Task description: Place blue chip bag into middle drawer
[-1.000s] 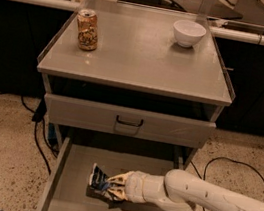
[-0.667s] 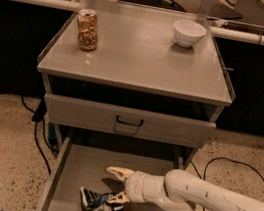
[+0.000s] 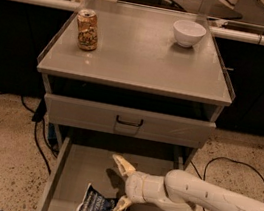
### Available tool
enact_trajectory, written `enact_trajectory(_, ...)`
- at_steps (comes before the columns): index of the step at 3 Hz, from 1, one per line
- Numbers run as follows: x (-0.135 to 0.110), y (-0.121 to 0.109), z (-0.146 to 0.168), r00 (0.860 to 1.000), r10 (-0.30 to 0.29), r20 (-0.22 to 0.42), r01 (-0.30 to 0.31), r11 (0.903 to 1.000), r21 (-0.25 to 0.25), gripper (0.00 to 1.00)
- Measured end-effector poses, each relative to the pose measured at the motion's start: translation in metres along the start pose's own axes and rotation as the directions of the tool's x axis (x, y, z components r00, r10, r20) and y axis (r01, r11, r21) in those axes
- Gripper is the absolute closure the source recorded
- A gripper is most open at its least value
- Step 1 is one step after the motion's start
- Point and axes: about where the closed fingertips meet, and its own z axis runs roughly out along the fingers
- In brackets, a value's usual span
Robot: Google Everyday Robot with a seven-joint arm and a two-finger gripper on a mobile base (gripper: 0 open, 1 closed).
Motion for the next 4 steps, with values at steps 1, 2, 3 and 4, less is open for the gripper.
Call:
enact_trajectory(1,-0.014,0.003,-0.022,0.998,-0.013,-0.054,0.015,0.9993,0.035,0.00)
enact_trajectory(2,-0.067,0.011,-0.073,0.987,-0.013,-0.163,0.029,0.9949,0.097,0.00)
enact_trajectory(3,-0.143,0.062,-0.100,0.985,-0.046,-0.168,0.053,0.9980,0.035,0.00)
enact_trajectory(4,-0.225,0.145,-0.112,0.991,-0.087,-0.104,0.076,0.9917,-0.104,0.00)
